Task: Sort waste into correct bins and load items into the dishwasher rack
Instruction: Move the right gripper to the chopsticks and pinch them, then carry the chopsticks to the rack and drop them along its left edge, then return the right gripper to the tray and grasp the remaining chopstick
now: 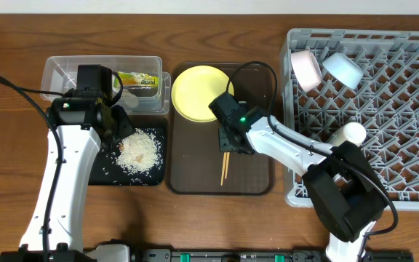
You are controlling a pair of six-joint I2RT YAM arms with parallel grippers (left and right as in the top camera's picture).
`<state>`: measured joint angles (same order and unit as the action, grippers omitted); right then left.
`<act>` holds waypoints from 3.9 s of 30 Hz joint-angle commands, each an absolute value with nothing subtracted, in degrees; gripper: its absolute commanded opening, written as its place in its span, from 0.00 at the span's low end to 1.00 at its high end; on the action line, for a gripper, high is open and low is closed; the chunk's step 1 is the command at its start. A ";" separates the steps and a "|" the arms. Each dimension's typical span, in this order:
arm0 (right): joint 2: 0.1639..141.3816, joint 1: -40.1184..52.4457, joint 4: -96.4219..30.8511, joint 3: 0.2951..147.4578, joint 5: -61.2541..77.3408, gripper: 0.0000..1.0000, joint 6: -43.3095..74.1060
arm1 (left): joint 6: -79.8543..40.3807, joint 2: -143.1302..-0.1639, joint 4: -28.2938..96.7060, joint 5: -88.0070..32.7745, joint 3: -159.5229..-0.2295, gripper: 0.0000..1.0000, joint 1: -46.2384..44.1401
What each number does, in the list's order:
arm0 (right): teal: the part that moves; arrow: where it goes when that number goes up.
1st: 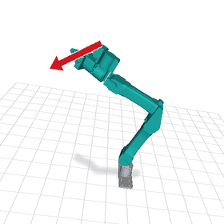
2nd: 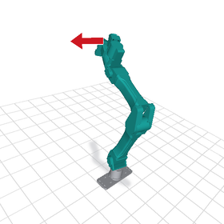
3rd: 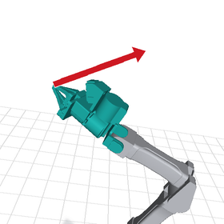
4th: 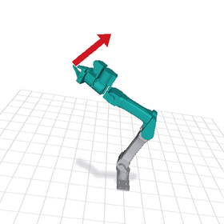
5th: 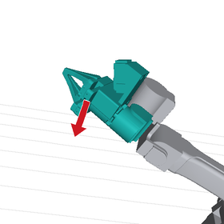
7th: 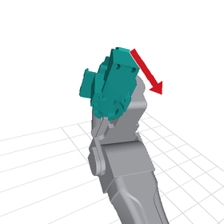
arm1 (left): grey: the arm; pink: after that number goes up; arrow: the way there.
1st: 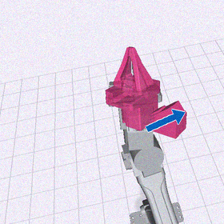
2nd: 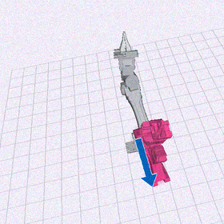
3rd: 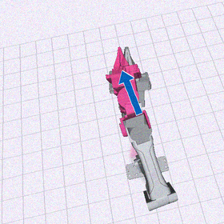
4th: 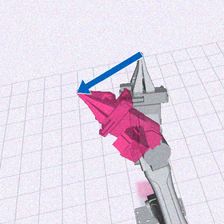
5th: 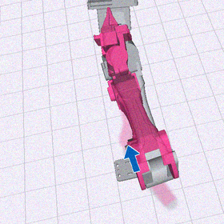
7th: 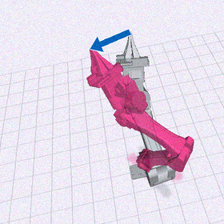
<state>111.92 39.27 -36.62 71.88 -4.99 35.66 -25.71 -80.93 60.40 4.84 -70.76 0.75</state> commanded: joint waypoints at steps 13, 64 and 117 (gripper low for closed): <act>112.64 39.83 -36.60 70.26 -6.22 0.38 36.86 | -26.04 -80.49 60.62 4.95 -71.09 0.64 0.99; 85.30 18.17 -50.02 66.46 -6.59 0.01 18.15 | -26.04 -80.49 60.60 4.95 -71.09 0.64 0.99; 98.10 35.07 -27.66 64.07 5.65 0.41 21.10 | -26.04 -80.49 60.60 4.95 -71.09 0.65 0.99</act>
<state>94.70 32.56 -28.03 63.26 7.86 17.02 -25.71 -80.93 60.40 4.67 -70.76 0.75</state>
